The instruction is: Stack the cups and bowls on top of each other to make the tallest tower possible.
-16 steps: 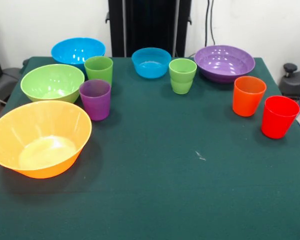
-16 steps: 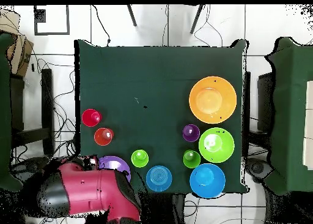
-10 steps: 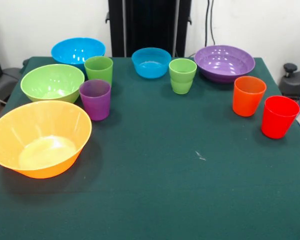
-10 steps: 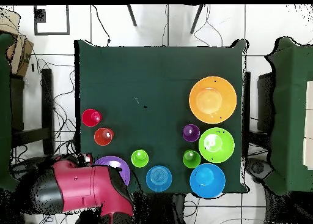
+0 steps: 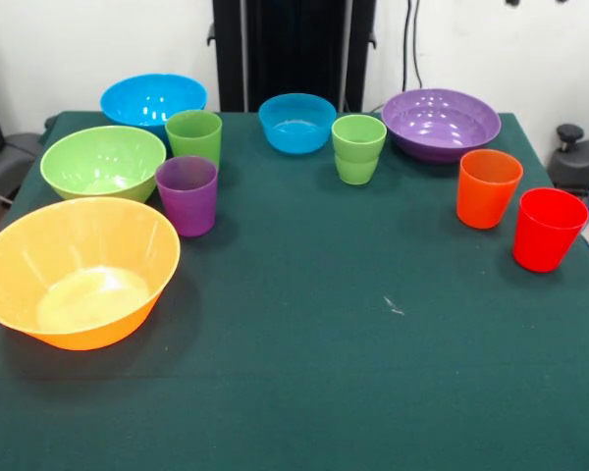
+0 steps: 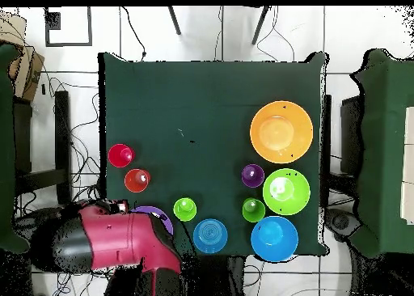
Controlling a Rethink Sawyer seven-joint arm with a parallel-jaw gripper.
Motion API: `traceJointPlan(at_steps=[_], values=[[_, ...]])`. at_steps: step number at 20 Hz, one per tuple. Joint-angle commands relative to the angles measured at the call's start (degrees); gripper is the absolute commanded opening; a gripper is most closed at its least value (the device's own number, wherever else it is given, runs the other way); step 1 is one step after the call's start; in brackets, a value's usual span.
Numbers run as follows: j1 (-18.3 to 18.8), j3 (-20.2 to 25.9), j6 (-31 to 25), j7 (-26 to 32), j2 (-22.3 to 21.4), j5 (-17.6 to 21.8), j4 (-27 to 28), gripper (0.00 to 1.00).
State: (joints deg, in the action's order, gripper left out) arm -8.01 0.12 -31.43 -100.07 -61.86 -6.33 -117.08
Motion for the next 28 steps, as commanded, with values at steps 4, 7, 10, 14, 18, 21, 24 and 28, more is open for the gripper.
traceJointPlan(at_steps=[4,7,10,14,18,21,24,28], values=[[7.77,7.86,23.25,-7.43,24.54,1.27,-1.19,1.0],[11.07,11.54,27.61,-6.81,27.87,1.63,-1.63,1.0],[11.52,12.26,28.0,-7.63,27.19,2.29,-2.71,1.0],[11.12,11.81,27.64,-7.89,26.6,2.62,-3.09,1.0],[10.74,11.2,25.76,-7.32,24.4,2.54,-3.56,1.0],[11.81,11.78,23.14,-6.71,20.65,2.51,-5.92,1.0],[13.57,13.43,15.17,-5.65,8.74,0.47,-9.99,1.0],[14.19,13.5,5.52,-3.03,0.97,-1.44,-9.94,1.0]])
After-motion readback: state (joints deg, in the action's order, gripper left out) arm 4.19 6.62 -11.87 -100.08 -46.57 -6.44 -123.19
